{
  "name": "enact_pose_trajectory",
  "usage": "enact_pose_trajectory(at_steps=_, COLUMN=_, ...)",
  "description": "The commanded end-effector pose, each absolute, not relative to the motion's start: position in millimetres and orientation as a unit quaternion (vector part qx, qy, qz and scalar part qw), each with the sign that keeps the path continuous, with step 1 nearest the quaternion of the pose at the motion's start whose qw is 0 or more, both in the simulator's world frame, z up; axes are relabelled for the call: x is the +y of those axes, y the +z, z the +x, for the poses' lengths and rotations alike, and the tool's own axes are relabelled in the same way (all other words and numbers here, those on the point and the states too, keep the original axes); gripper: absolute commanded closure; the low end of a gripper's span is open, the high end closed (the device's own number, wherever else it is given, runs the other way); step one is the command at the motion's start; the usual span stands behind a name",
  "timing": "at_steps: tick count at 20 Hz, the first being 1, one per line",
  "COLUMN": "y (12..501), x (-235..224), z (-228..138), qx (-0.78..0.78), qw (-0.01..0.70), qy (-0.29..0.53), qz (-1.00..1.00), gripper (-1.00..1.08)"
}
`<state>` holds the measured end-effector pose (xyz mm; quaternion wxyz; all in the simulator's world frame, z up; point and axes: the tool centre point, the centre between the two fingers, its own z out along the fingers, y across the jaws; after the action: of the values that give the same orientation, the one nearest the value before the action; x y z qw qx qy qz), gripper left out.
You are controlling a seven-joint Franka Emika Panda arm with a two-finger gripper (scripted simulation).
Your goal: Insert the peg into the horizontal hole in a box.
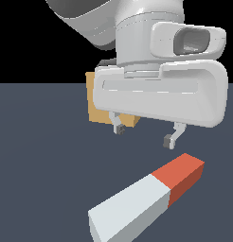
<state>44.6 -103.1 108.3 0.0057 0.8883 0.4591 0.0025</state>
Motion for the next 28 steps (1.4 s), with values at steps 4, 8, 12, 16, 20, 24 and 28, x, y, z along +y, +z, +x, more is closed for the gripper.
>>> enact_pose_trajectory(at_steps=4, y=89, x=-138, z=42, qx=0.374, qw=0.003, qy=0.001, qz=0.927, gripper=-0.92)
enact_pose_trajectory(at_steps=8, y=79, x=-154, z=37, qx=0.330, qw=0.002, qy=0.000, qz=0.944, gripper=-0.92)
enact_pose_trajectory(at_steps=12, y=73, x=-164, z=33, qx=0.304, qw=0.001, qy=0.000, qz=0.953, gripper=-0.92)
enact_pose_trajectory(at_steps=16, y=71, x=-167, z=32, qx=0.295, qw=0.000, qy=0.000, qz=0.956, gripper=-0.92)
enact_pose_trajectory(at_steps=20, y=68, x=-167, z=32, qx=0.297, qw=0.000, qy=0.000, qz=0.955, gripper=-0.92)
enact_pose_trajectory(at_steps=24, y=51, x=-167, z=31, qx=0.296, qw=0.000, qy=0.000, qz=0.955, gripper=-0.92)
enact_pose_trajectory(at_steps=28, y=29, x=-167, z=30, qx=0.293, qw=0.000, qy=0.000, qz=0.956, gripper=-0.92)
